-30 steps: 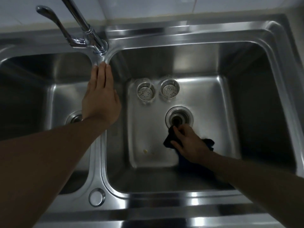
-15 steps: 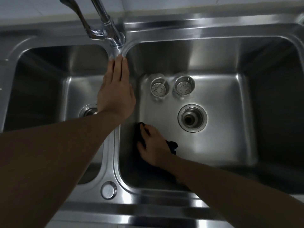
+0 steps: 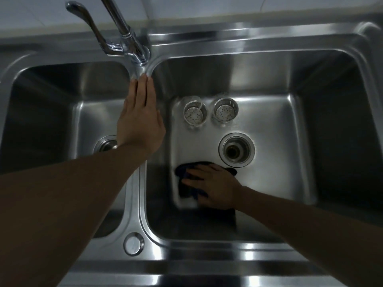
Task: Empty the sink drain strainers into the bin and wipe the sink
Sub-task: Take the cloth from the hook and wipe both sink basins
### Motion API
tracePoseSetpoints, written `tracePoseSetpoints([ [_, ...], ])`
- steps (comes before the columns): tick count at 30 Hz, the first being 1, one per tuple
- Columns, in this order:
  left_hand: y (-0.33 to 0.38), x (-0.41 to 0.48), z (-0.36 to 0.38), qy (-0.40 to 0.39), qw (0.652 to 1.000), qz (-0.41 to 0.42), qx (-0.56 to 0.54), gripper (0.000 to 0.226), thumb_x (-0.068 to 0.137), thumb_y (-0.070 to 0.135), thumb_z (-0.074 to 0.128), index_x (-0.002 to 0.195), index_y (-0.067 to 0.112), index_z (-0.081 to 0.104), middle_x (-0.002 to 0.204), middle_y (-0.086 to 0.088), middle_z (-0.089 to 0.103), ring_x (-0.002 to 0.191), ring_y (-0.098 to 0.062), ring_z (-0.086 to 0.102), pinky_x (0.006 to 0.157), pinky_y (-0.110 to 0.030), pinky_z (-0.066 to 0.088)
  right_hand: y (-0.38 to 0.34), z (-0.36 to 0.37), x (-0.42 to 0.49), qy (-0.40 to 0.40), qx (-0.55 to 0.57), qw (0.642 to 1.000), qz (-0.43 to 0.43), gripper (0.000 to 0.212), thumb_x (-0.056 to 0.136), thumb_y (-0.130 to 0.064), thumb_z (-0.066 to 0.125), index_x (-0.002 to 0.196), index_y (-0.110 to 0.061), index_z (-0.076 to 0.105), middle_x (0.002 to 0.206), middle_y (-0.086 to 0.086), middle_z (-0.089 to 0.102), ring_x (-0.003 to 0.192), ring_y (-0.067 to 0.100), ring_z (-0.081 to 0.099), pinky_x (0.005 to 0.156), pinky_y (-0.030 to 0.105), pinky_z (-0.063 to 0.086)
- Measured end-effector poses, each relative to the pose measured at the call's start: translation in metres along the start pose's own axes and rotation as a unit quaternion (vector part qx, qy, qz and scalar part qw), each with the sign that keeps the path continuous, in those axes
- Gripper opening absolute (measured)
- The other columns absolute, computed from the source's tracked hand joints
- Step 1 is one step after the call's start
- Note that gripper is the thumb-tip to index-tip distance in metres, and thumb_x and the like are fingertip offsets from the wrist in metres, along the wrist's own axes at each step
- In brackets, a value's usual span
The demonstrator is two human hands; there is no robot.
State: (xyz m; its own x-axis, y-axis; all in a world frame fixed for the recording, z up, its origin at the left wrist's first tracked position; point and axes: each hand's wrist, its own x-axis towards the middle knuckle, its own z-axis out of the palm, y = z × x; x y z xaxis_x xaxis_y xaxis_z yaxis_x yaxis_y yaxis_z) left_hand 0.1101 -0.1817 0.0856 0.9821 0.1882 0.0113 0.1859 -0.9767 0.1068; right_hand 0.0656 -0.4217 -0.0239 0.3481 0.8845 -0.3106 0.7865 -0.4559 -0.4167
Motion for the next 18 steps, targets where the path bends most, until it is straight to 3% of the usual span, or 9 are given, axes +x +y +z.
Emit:
tracePoseSetpoints([
  [4, -0.001, 0.0, 0.0, 0.0, 1.0, 0.004, 0.002, 0.072, 0.096, 0.019, 0.041, 0.159, 0.005, 0.008, 0.168, -0.01, 0.006, 0.155, -0.029, 0.003, 0.124, -0.042, 0.021, 0.002, -0.008, 0.023, 0.109, 0.062, 0.982, 0.142, 0.062, 0.078, -0.045, 0.057, 0.139, -0.031, 0.056, 0.147, -0.002, 0.05, 0.136, 0.03, 0.043, 0.101, 0.048, 0.04],
  [9, -0.001, 0.0, -0.001, 0.001, 1.0, 0.002, -0.01, 0.073, 0.095, 0.018, 0.042, 0.159, 0.006, 0.009, 0.168, -0.009, 0.007, 0.155, -0.028, 0.004, 0.122, -0.043, 0.026, 0.006, 0.009, 0.004, 0.088, 0.034, 0.995, 0.01, 0.06, 0.073, -0.039, 0.066, 0.133, -0.031, 0.062, 0.142, -0.005, 0.056, 0.137, 0.028, 0.044, 0.11, 0.046, 0.035],
  [11, -0.001, 0.0, -0.001, 0.002, 1.0, 0.0, -0.009, 0.073, 0.095, 0.018, 0.043, 0.159, 0.006, 0.009, 0.168, -0.009, 0.007, 0.155, -0.027, 0.004, 0.122, -0.043, 0.025, 0.026, 0.008, -0.011, 0.152, 0.036, 0.984, 0.079, 0.061, 0.071, -0.035, 0.068, 0.131, -0.027, 0.064, 0.139, -0.001, 0.059, 0.132, 0.031, 0.049, 0.107, 0.047, 0.038],
  [14, 0.0, 0.0, -0.001, 0.001, 1.0, -0.002, -0.007, 0.075, 0.094, 0.018, 0.045, 0.159, 0.006, 0.01, 0.168, -0.009, 0.007, 0.155, -0.027, 0.004, 0.123, -0.042, 0.025, 0.06, -0.003, -0.035, 0.236, 0.056, 0.937, 0.25, 0.058, 0.072, -0.029, 0.064, 0.129, -0.019, 0.066, 0.133, 0.007, 0.063, 0.12, 0.036, 0.059, 0.1, 0.047, 0.045],
  [18, 0.0, 0.0, -0.001, -0.001, 1.0, -0.003, 0.002, 0.075, 0.093, 0.018, 0.044, 0.159, 0.006, 0.009, 0.168, -0.008, 0.006, 0.155, -0.028, 0.004, 0.122, -0.043, 0.027, 0.068, -0.018, -0.023, 0.11, 0.009, 0.925, 0.365, 0.039, 0.08, -0.037, 0.053, 0.112, -0.024, 0.07, 0.116, 0.003, 0.069, 0.103, 0.03, 0.063, 0.093, 0.042, 0.04],
])
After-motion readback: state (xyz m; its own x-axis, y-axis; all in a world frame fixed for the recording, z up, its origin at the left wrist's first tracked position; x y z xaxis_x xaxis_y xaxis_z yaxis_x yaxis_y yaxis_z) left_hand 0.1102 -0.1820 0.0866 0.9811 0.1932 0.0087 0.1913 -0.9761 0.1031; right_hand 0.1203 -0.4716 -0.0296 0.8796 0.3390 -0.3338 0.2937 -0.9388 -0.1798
